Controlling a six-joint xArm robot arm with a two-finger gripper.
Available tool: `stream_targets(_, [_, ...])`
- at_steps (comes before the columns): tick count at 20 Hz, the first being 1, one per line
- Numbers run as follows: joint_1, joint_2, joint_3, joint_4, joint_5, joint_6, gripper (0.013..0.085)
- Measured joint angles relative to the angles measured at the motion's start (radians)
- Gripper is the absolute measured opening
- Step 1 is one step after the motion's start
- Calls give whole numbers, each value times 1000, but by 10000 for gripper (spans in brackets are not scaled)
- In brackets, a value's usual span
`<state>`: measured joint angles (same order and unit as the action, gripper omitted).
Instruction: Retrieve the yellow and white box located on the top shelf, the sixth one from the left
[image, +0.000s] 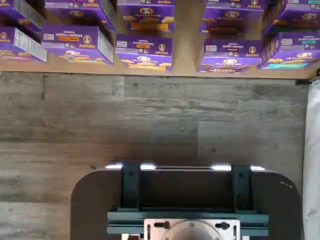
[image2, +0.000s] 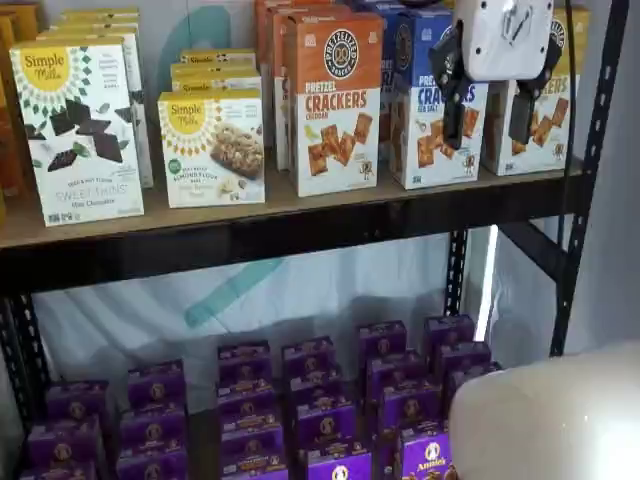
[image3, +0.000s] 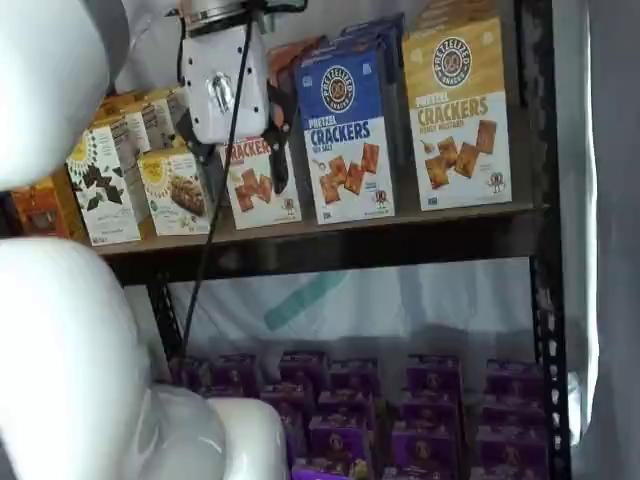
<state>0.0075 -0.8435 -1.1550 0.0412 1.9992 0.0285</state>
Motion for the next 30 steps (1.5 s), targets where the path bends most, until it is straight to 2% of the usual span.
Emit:
stream_targets(2, [-21, -23, 21, 22, -37, -12, 850])
stream_targets(7, [-33, -28, 26, 35, -50, -21, 850])
stream_targets(12, [-51, -24, 34, 10, -80, -49, 850])
stream_targets(14, [-75, -20, 39, -1, -104, -76, 850])
stream_targets(17, [-141, -7, 44, -2, -147, -141, 850])
stream_targets(26, [-380, 105, 6, 11, -285, -376, 850])
stream_targets(30, [-461, 161, -21, 25, -340, -455, 850])
